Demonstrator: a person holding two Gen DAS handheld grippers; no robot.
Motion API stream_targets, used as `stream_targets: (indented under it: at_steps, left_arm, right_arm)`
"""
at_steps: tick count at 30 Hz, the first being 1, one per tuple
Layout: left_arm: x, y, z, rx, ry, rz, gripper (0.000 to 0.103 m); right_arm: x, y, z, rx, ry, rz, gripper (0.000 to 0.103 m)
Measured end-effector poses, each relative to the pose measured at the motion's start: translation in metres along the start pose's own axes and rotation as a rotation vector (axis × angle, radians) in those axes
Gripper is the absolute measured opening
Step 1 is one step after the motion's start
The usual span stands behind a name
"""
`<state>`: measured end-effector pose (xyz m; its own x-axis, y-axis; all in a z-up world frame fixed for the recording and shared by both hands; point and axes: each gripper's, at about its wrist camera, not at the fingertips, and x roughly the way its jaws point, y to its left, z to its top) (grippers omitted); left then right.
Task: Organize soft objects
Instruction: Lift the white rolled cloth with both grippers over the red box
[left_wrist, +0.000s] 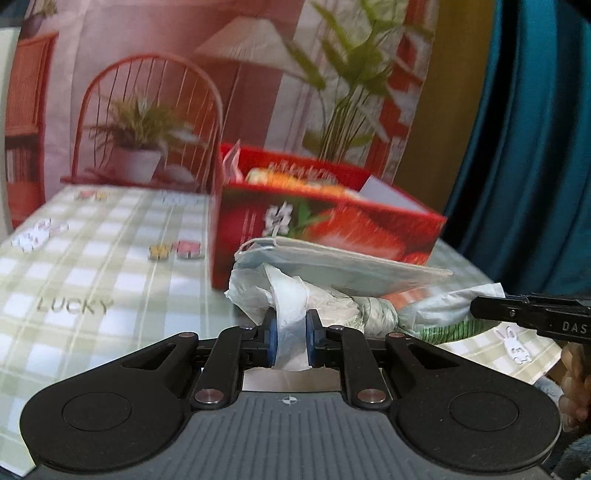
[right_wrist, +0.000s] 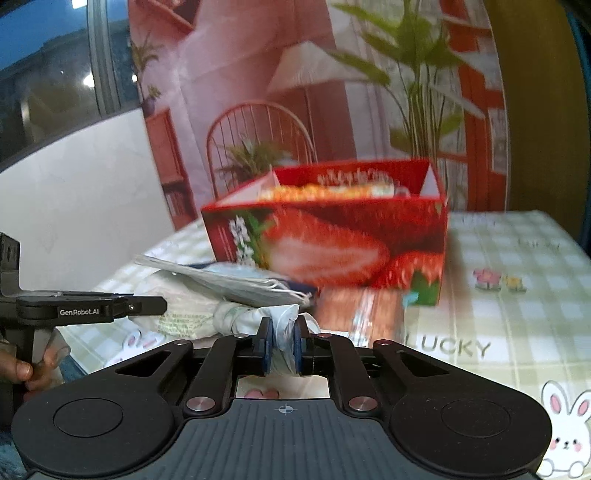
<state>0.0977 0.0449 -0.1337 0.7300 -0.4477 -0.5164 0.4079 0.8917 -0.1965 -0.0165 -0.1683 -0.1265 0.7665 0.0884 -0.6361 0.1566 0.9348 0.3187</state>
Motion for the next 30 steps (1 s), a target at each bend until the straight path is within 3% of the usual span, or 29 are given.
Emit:
stream_targets:
  at_steps: [12, 21, 30]
  left_arm:
    - [-0.041, -0.025, 0.045, 0.1, -0.165, -0.034, 0.014]
    - [-0.012, -0.018, 0.084, 0.112, -0.152, -0.03, 0.014]
    - [0.048, -0.003, 0.13, 0.124, -0.08, 0.002, 0.014]
  right_arm:
    - [-0.037, 0.003, 0.039, -0.035, -0.162, 0.003, 0.01]
    - [-0.029, 0.0, 0.083, -0.092, -0.212, 0.005, 0.01]
    - [0.02, -0.024, 0.122, -0.14, -0.205, -0.042, 0.01]
